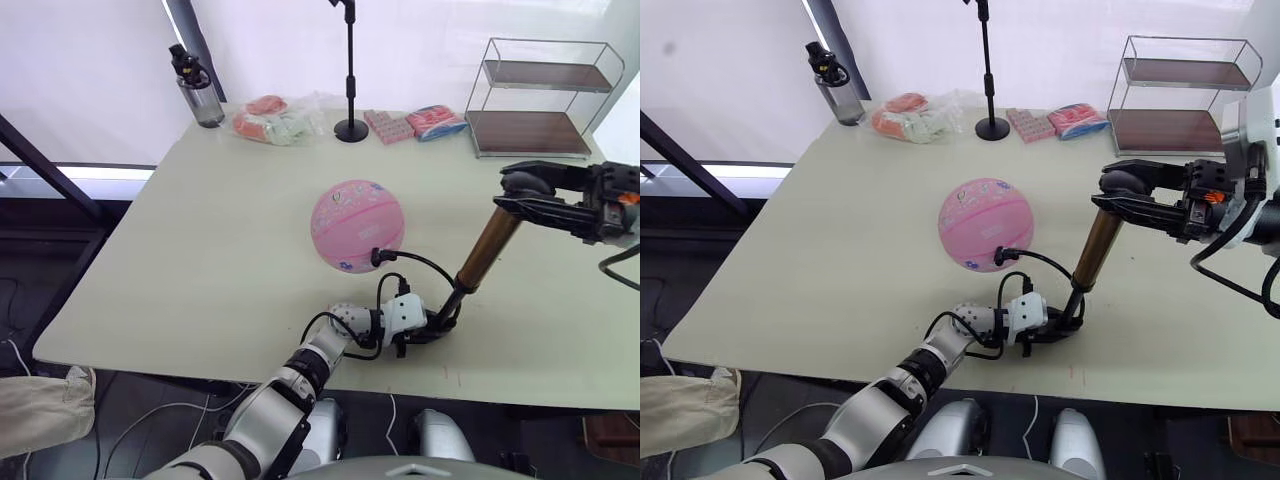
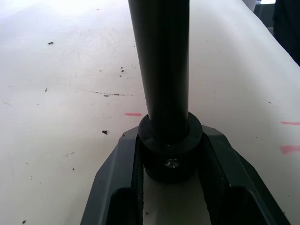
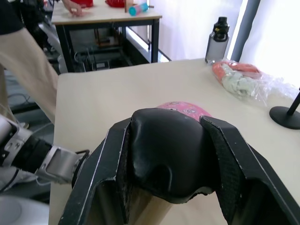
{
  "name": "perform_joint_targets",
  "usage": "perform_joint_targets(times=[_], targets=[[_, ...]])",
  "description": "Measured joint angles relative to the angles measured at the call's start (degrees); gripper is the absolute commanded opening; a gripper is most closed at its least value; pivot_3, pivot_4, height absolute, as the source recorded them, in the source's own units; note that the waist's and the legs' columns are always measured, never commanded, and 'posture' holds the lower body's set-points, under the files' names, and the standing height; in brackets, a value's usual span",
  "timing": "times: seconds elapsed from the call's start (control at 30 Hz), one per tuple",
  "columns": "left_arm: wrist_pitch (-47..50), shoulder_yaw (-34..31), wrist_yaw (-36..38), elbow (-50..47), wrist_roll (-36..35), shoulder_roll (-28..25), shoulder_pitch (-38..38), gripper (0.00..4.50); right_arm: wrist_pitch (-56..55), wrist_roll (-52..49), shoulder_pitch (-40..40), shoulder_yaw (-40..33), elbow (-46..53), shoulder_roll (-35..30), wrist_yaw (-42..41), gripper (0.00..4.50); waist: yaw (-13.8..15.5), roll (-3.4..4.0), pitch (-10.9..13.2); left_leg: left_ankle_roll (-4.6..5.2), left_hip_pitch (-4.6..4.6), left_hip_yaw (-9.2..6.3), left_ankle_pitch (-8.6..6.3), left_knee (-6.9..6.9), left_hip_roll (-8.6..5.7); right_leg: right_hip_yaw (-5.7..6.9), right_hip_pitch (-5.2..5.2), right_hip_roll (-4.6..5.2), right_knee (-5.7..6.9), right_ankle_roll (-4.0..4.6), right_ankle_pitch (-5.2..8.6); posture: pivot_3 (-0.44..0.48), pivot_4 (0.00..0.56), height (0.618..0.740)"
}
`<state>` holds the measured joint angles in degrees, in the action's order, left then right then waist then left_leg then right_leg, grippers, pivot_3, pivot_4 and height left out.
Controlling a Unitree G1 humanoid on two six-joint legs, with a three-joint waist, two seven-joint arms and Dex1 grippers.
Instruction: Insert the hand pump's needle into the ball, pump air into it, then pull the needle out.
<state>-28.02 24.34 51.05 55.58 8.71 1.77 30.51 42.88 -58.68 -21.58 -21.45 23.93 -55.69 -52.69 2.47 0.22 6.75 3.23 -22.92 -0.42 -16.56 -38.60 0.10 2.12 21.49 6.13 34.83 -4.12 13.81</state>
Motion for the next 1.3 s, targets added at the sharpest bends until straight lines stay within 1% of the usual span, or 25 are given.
perform_joint_targets(times=[0.07, 0.27, 0.33, 0.4, 0.43, 0.5, 0.6, 0.67, 0.8, 0.9, 1.1, 1.17, 1.3], targets=[[0.0, 0.0, 0.0, 0.0, 0.0, 0.0, 0.0, 1.12, -2.4, 1.4, 1.9, -0.5, 1.1, 1.3, 0.0, 1.71, 0.0, 0.01, 0.0, 0.0, 0.03, 0.0, 0.0, 0.0, 0.0, 0.0, -0.01, -0.02, 0.01, 0.0, 0.0, 0.0, 0.15, 0.736], [0.2, 0.0, -0.2, 0.0, 0.3, -0.4, 0.0, 1.12, -10.2, 7.3, 12.6, -1.9, 5.5, 4.2, -1.5, 1.71, -0.2, -0.04, -0.1, 0.0, 0.24, -0.01, 0.0, 0.01, 0.03, 0.0, -0.15, -0.13, 0.05, -0.01, 0.0, 0.0, 0.15, 0.736], [0.2, 0.0, -0.2, 0.0, 0.3, -0.5, -0.1, 1.12, -12.4, 9.0, 15.2, -1.7, 6.4, 4.7, -2.1, 1.71, -0.3, -0.06, -0.1, 0.0, 0.29, -0.02, 0.0, 0.01, 0.05, 0.0, -0.18, -0.17, 0.06, 0.0, 0.01, 0.0, 0.15, 0.736], [0.2, 0.0, -0.2, 0.1, 0.3, -0.5, 0.0, 1.12, -13.3, 9.9, 16.0, -1.3, 6.5, 5.1, -2.1, 1.71, -0.3, -0.06, -0.1, 0.0, 0.29, -0.01, 0.0, 0.01, 0.05, 0.0, -0.18, -0.18, 0.06, 0.0, 0.01, 0.0, 0.15, 0.736], [0.2, 0.0, -0.1, 0.1, 0.3, -0.5, -0.1, 1.12, -15.0, 11.5, 17.4, -0.1, 6.7, 6.1, -2.0, 1.71, -0.3, -0.19, -0.2, 0.0, 0.29, -0.04, 0.0, 0.01, 0.07, 0.02, -0.18, -0.22, 0.06, 0.0, 0.01, 0.0, 0.15, 0.736], [0.2, 0.0, 0.0, 0.1, 0.5, -0.4, -0.1, 1.12, -17.3, 13.8, 19.1, 1.9, 7.0, 7.8, -2.0, 1.71, -0.2, -0.22, -0.3, 0.0, 0.29, -0.05, 0.0, 0.02, 0.07, 0.03, -0.18, -0.22, 0.05, 0.0, 0.01, 0.0, 0.15, 0.736], [0.4, 0.0, 0.0, 0.2, 0.7, -0.6, -0.1, 1.12, -22.7, 19.6, 21.8, 7.3, 6.2, 11.5, -1.9, 1.71, -0.3, -0.36, -0.4, 0.0, 0.32, -0.03, 0.0, 0.02, 0.07, 0.02, -0.19, -0.25, 0.06, 0.0, 0.01, 0.0, 0.15, 0.736], [0.8, 0.0, -0.1, 0.2, 0.9, -0.6, -0.1, 1.12, -27.0, 24.0, 23.1, 11.2, 4.7, 13.7, -1.9, 1.71, -0.3, -0.35, -0.5, 0.0, 0.42, -0.03, 0.0, 0.02, 0.07, 0.01, -0.26, -0.26, 0.06, -0.01, 0.02, 0.0, 0.15, 0.736], [1.2, 0.0, -0.1, 0.2, 1.2, -0.7, -0.1, 1.12, -33.2, 29.6, 24.8, 15.4, 1.0, 16.4, -1.9, 1.71, -0.4, -0.41, -0.7, 0.0, 0.65, -0.04, 0.0, 0.08, 0.11, 0.01, -0.44, -0.34, 0.06, -0.01, 0.03, 0.0, 0.15, 0.736], [1.3, 0.0, -0.4, 0.3, 1.3, -0.8, -0.3, 1.12, -38.1, 33.4, 25.6, 18.4, -3.1, 18.0, -1.9, 1.71, -0.4, -0.44, -0.7, -0.01, 1.03, -0.03, -0.01, 0.18, 0.14, 0.01, -0.79, -0.34, 0.04, -0.03, 0.1, 0.0, 0.15, 0.736], [1.4, 0.0, -0.5, 0.3, 1.3, -0.8, -0.4, 1.12, -40.1, 33.3, 25.6, 18.8, -4.0, 17.9, -2.6, 1.71, -0.4, -0.46, -0.7, -0.01, 1.06, -0.03, -0.01, 0.19, 0.16, 0.01, -0.82, -0.34, 0.04, -0.02, 0.09, 0.0, 0.15, 0.736], [1.3, 0.0, -0.5, 0.2, 1.3, -0.7, -0.4, 1.12, -38.3, 31.0, 25.4, 17.9, -4.0, 17.6, -3.1, 1.71, -0.4, -0.44, -0.7, -0.01, 1.04, -0.03, -0.01, 0.19, 0.16, 0.01, -0.82, -0.32, 0.03, -0.02, 0.09, 0.0, 0.15, 0.736], [1.2, 0.0, -0.2, 0.1, 1.2, -0.4, -0.3, 1.12, -31.9, 26.0, 22.9, 15.3, -3.9, 13.9, -4.4, 1.71, -0.3, -0.28, -0.5, -0.02, 0.94, -0.02, -0.01, 0.19, 0.12, 0.02, -0.77, -0.22, -0.01, -0.02, 0.09, 0.0, 0.15, 0.736]])
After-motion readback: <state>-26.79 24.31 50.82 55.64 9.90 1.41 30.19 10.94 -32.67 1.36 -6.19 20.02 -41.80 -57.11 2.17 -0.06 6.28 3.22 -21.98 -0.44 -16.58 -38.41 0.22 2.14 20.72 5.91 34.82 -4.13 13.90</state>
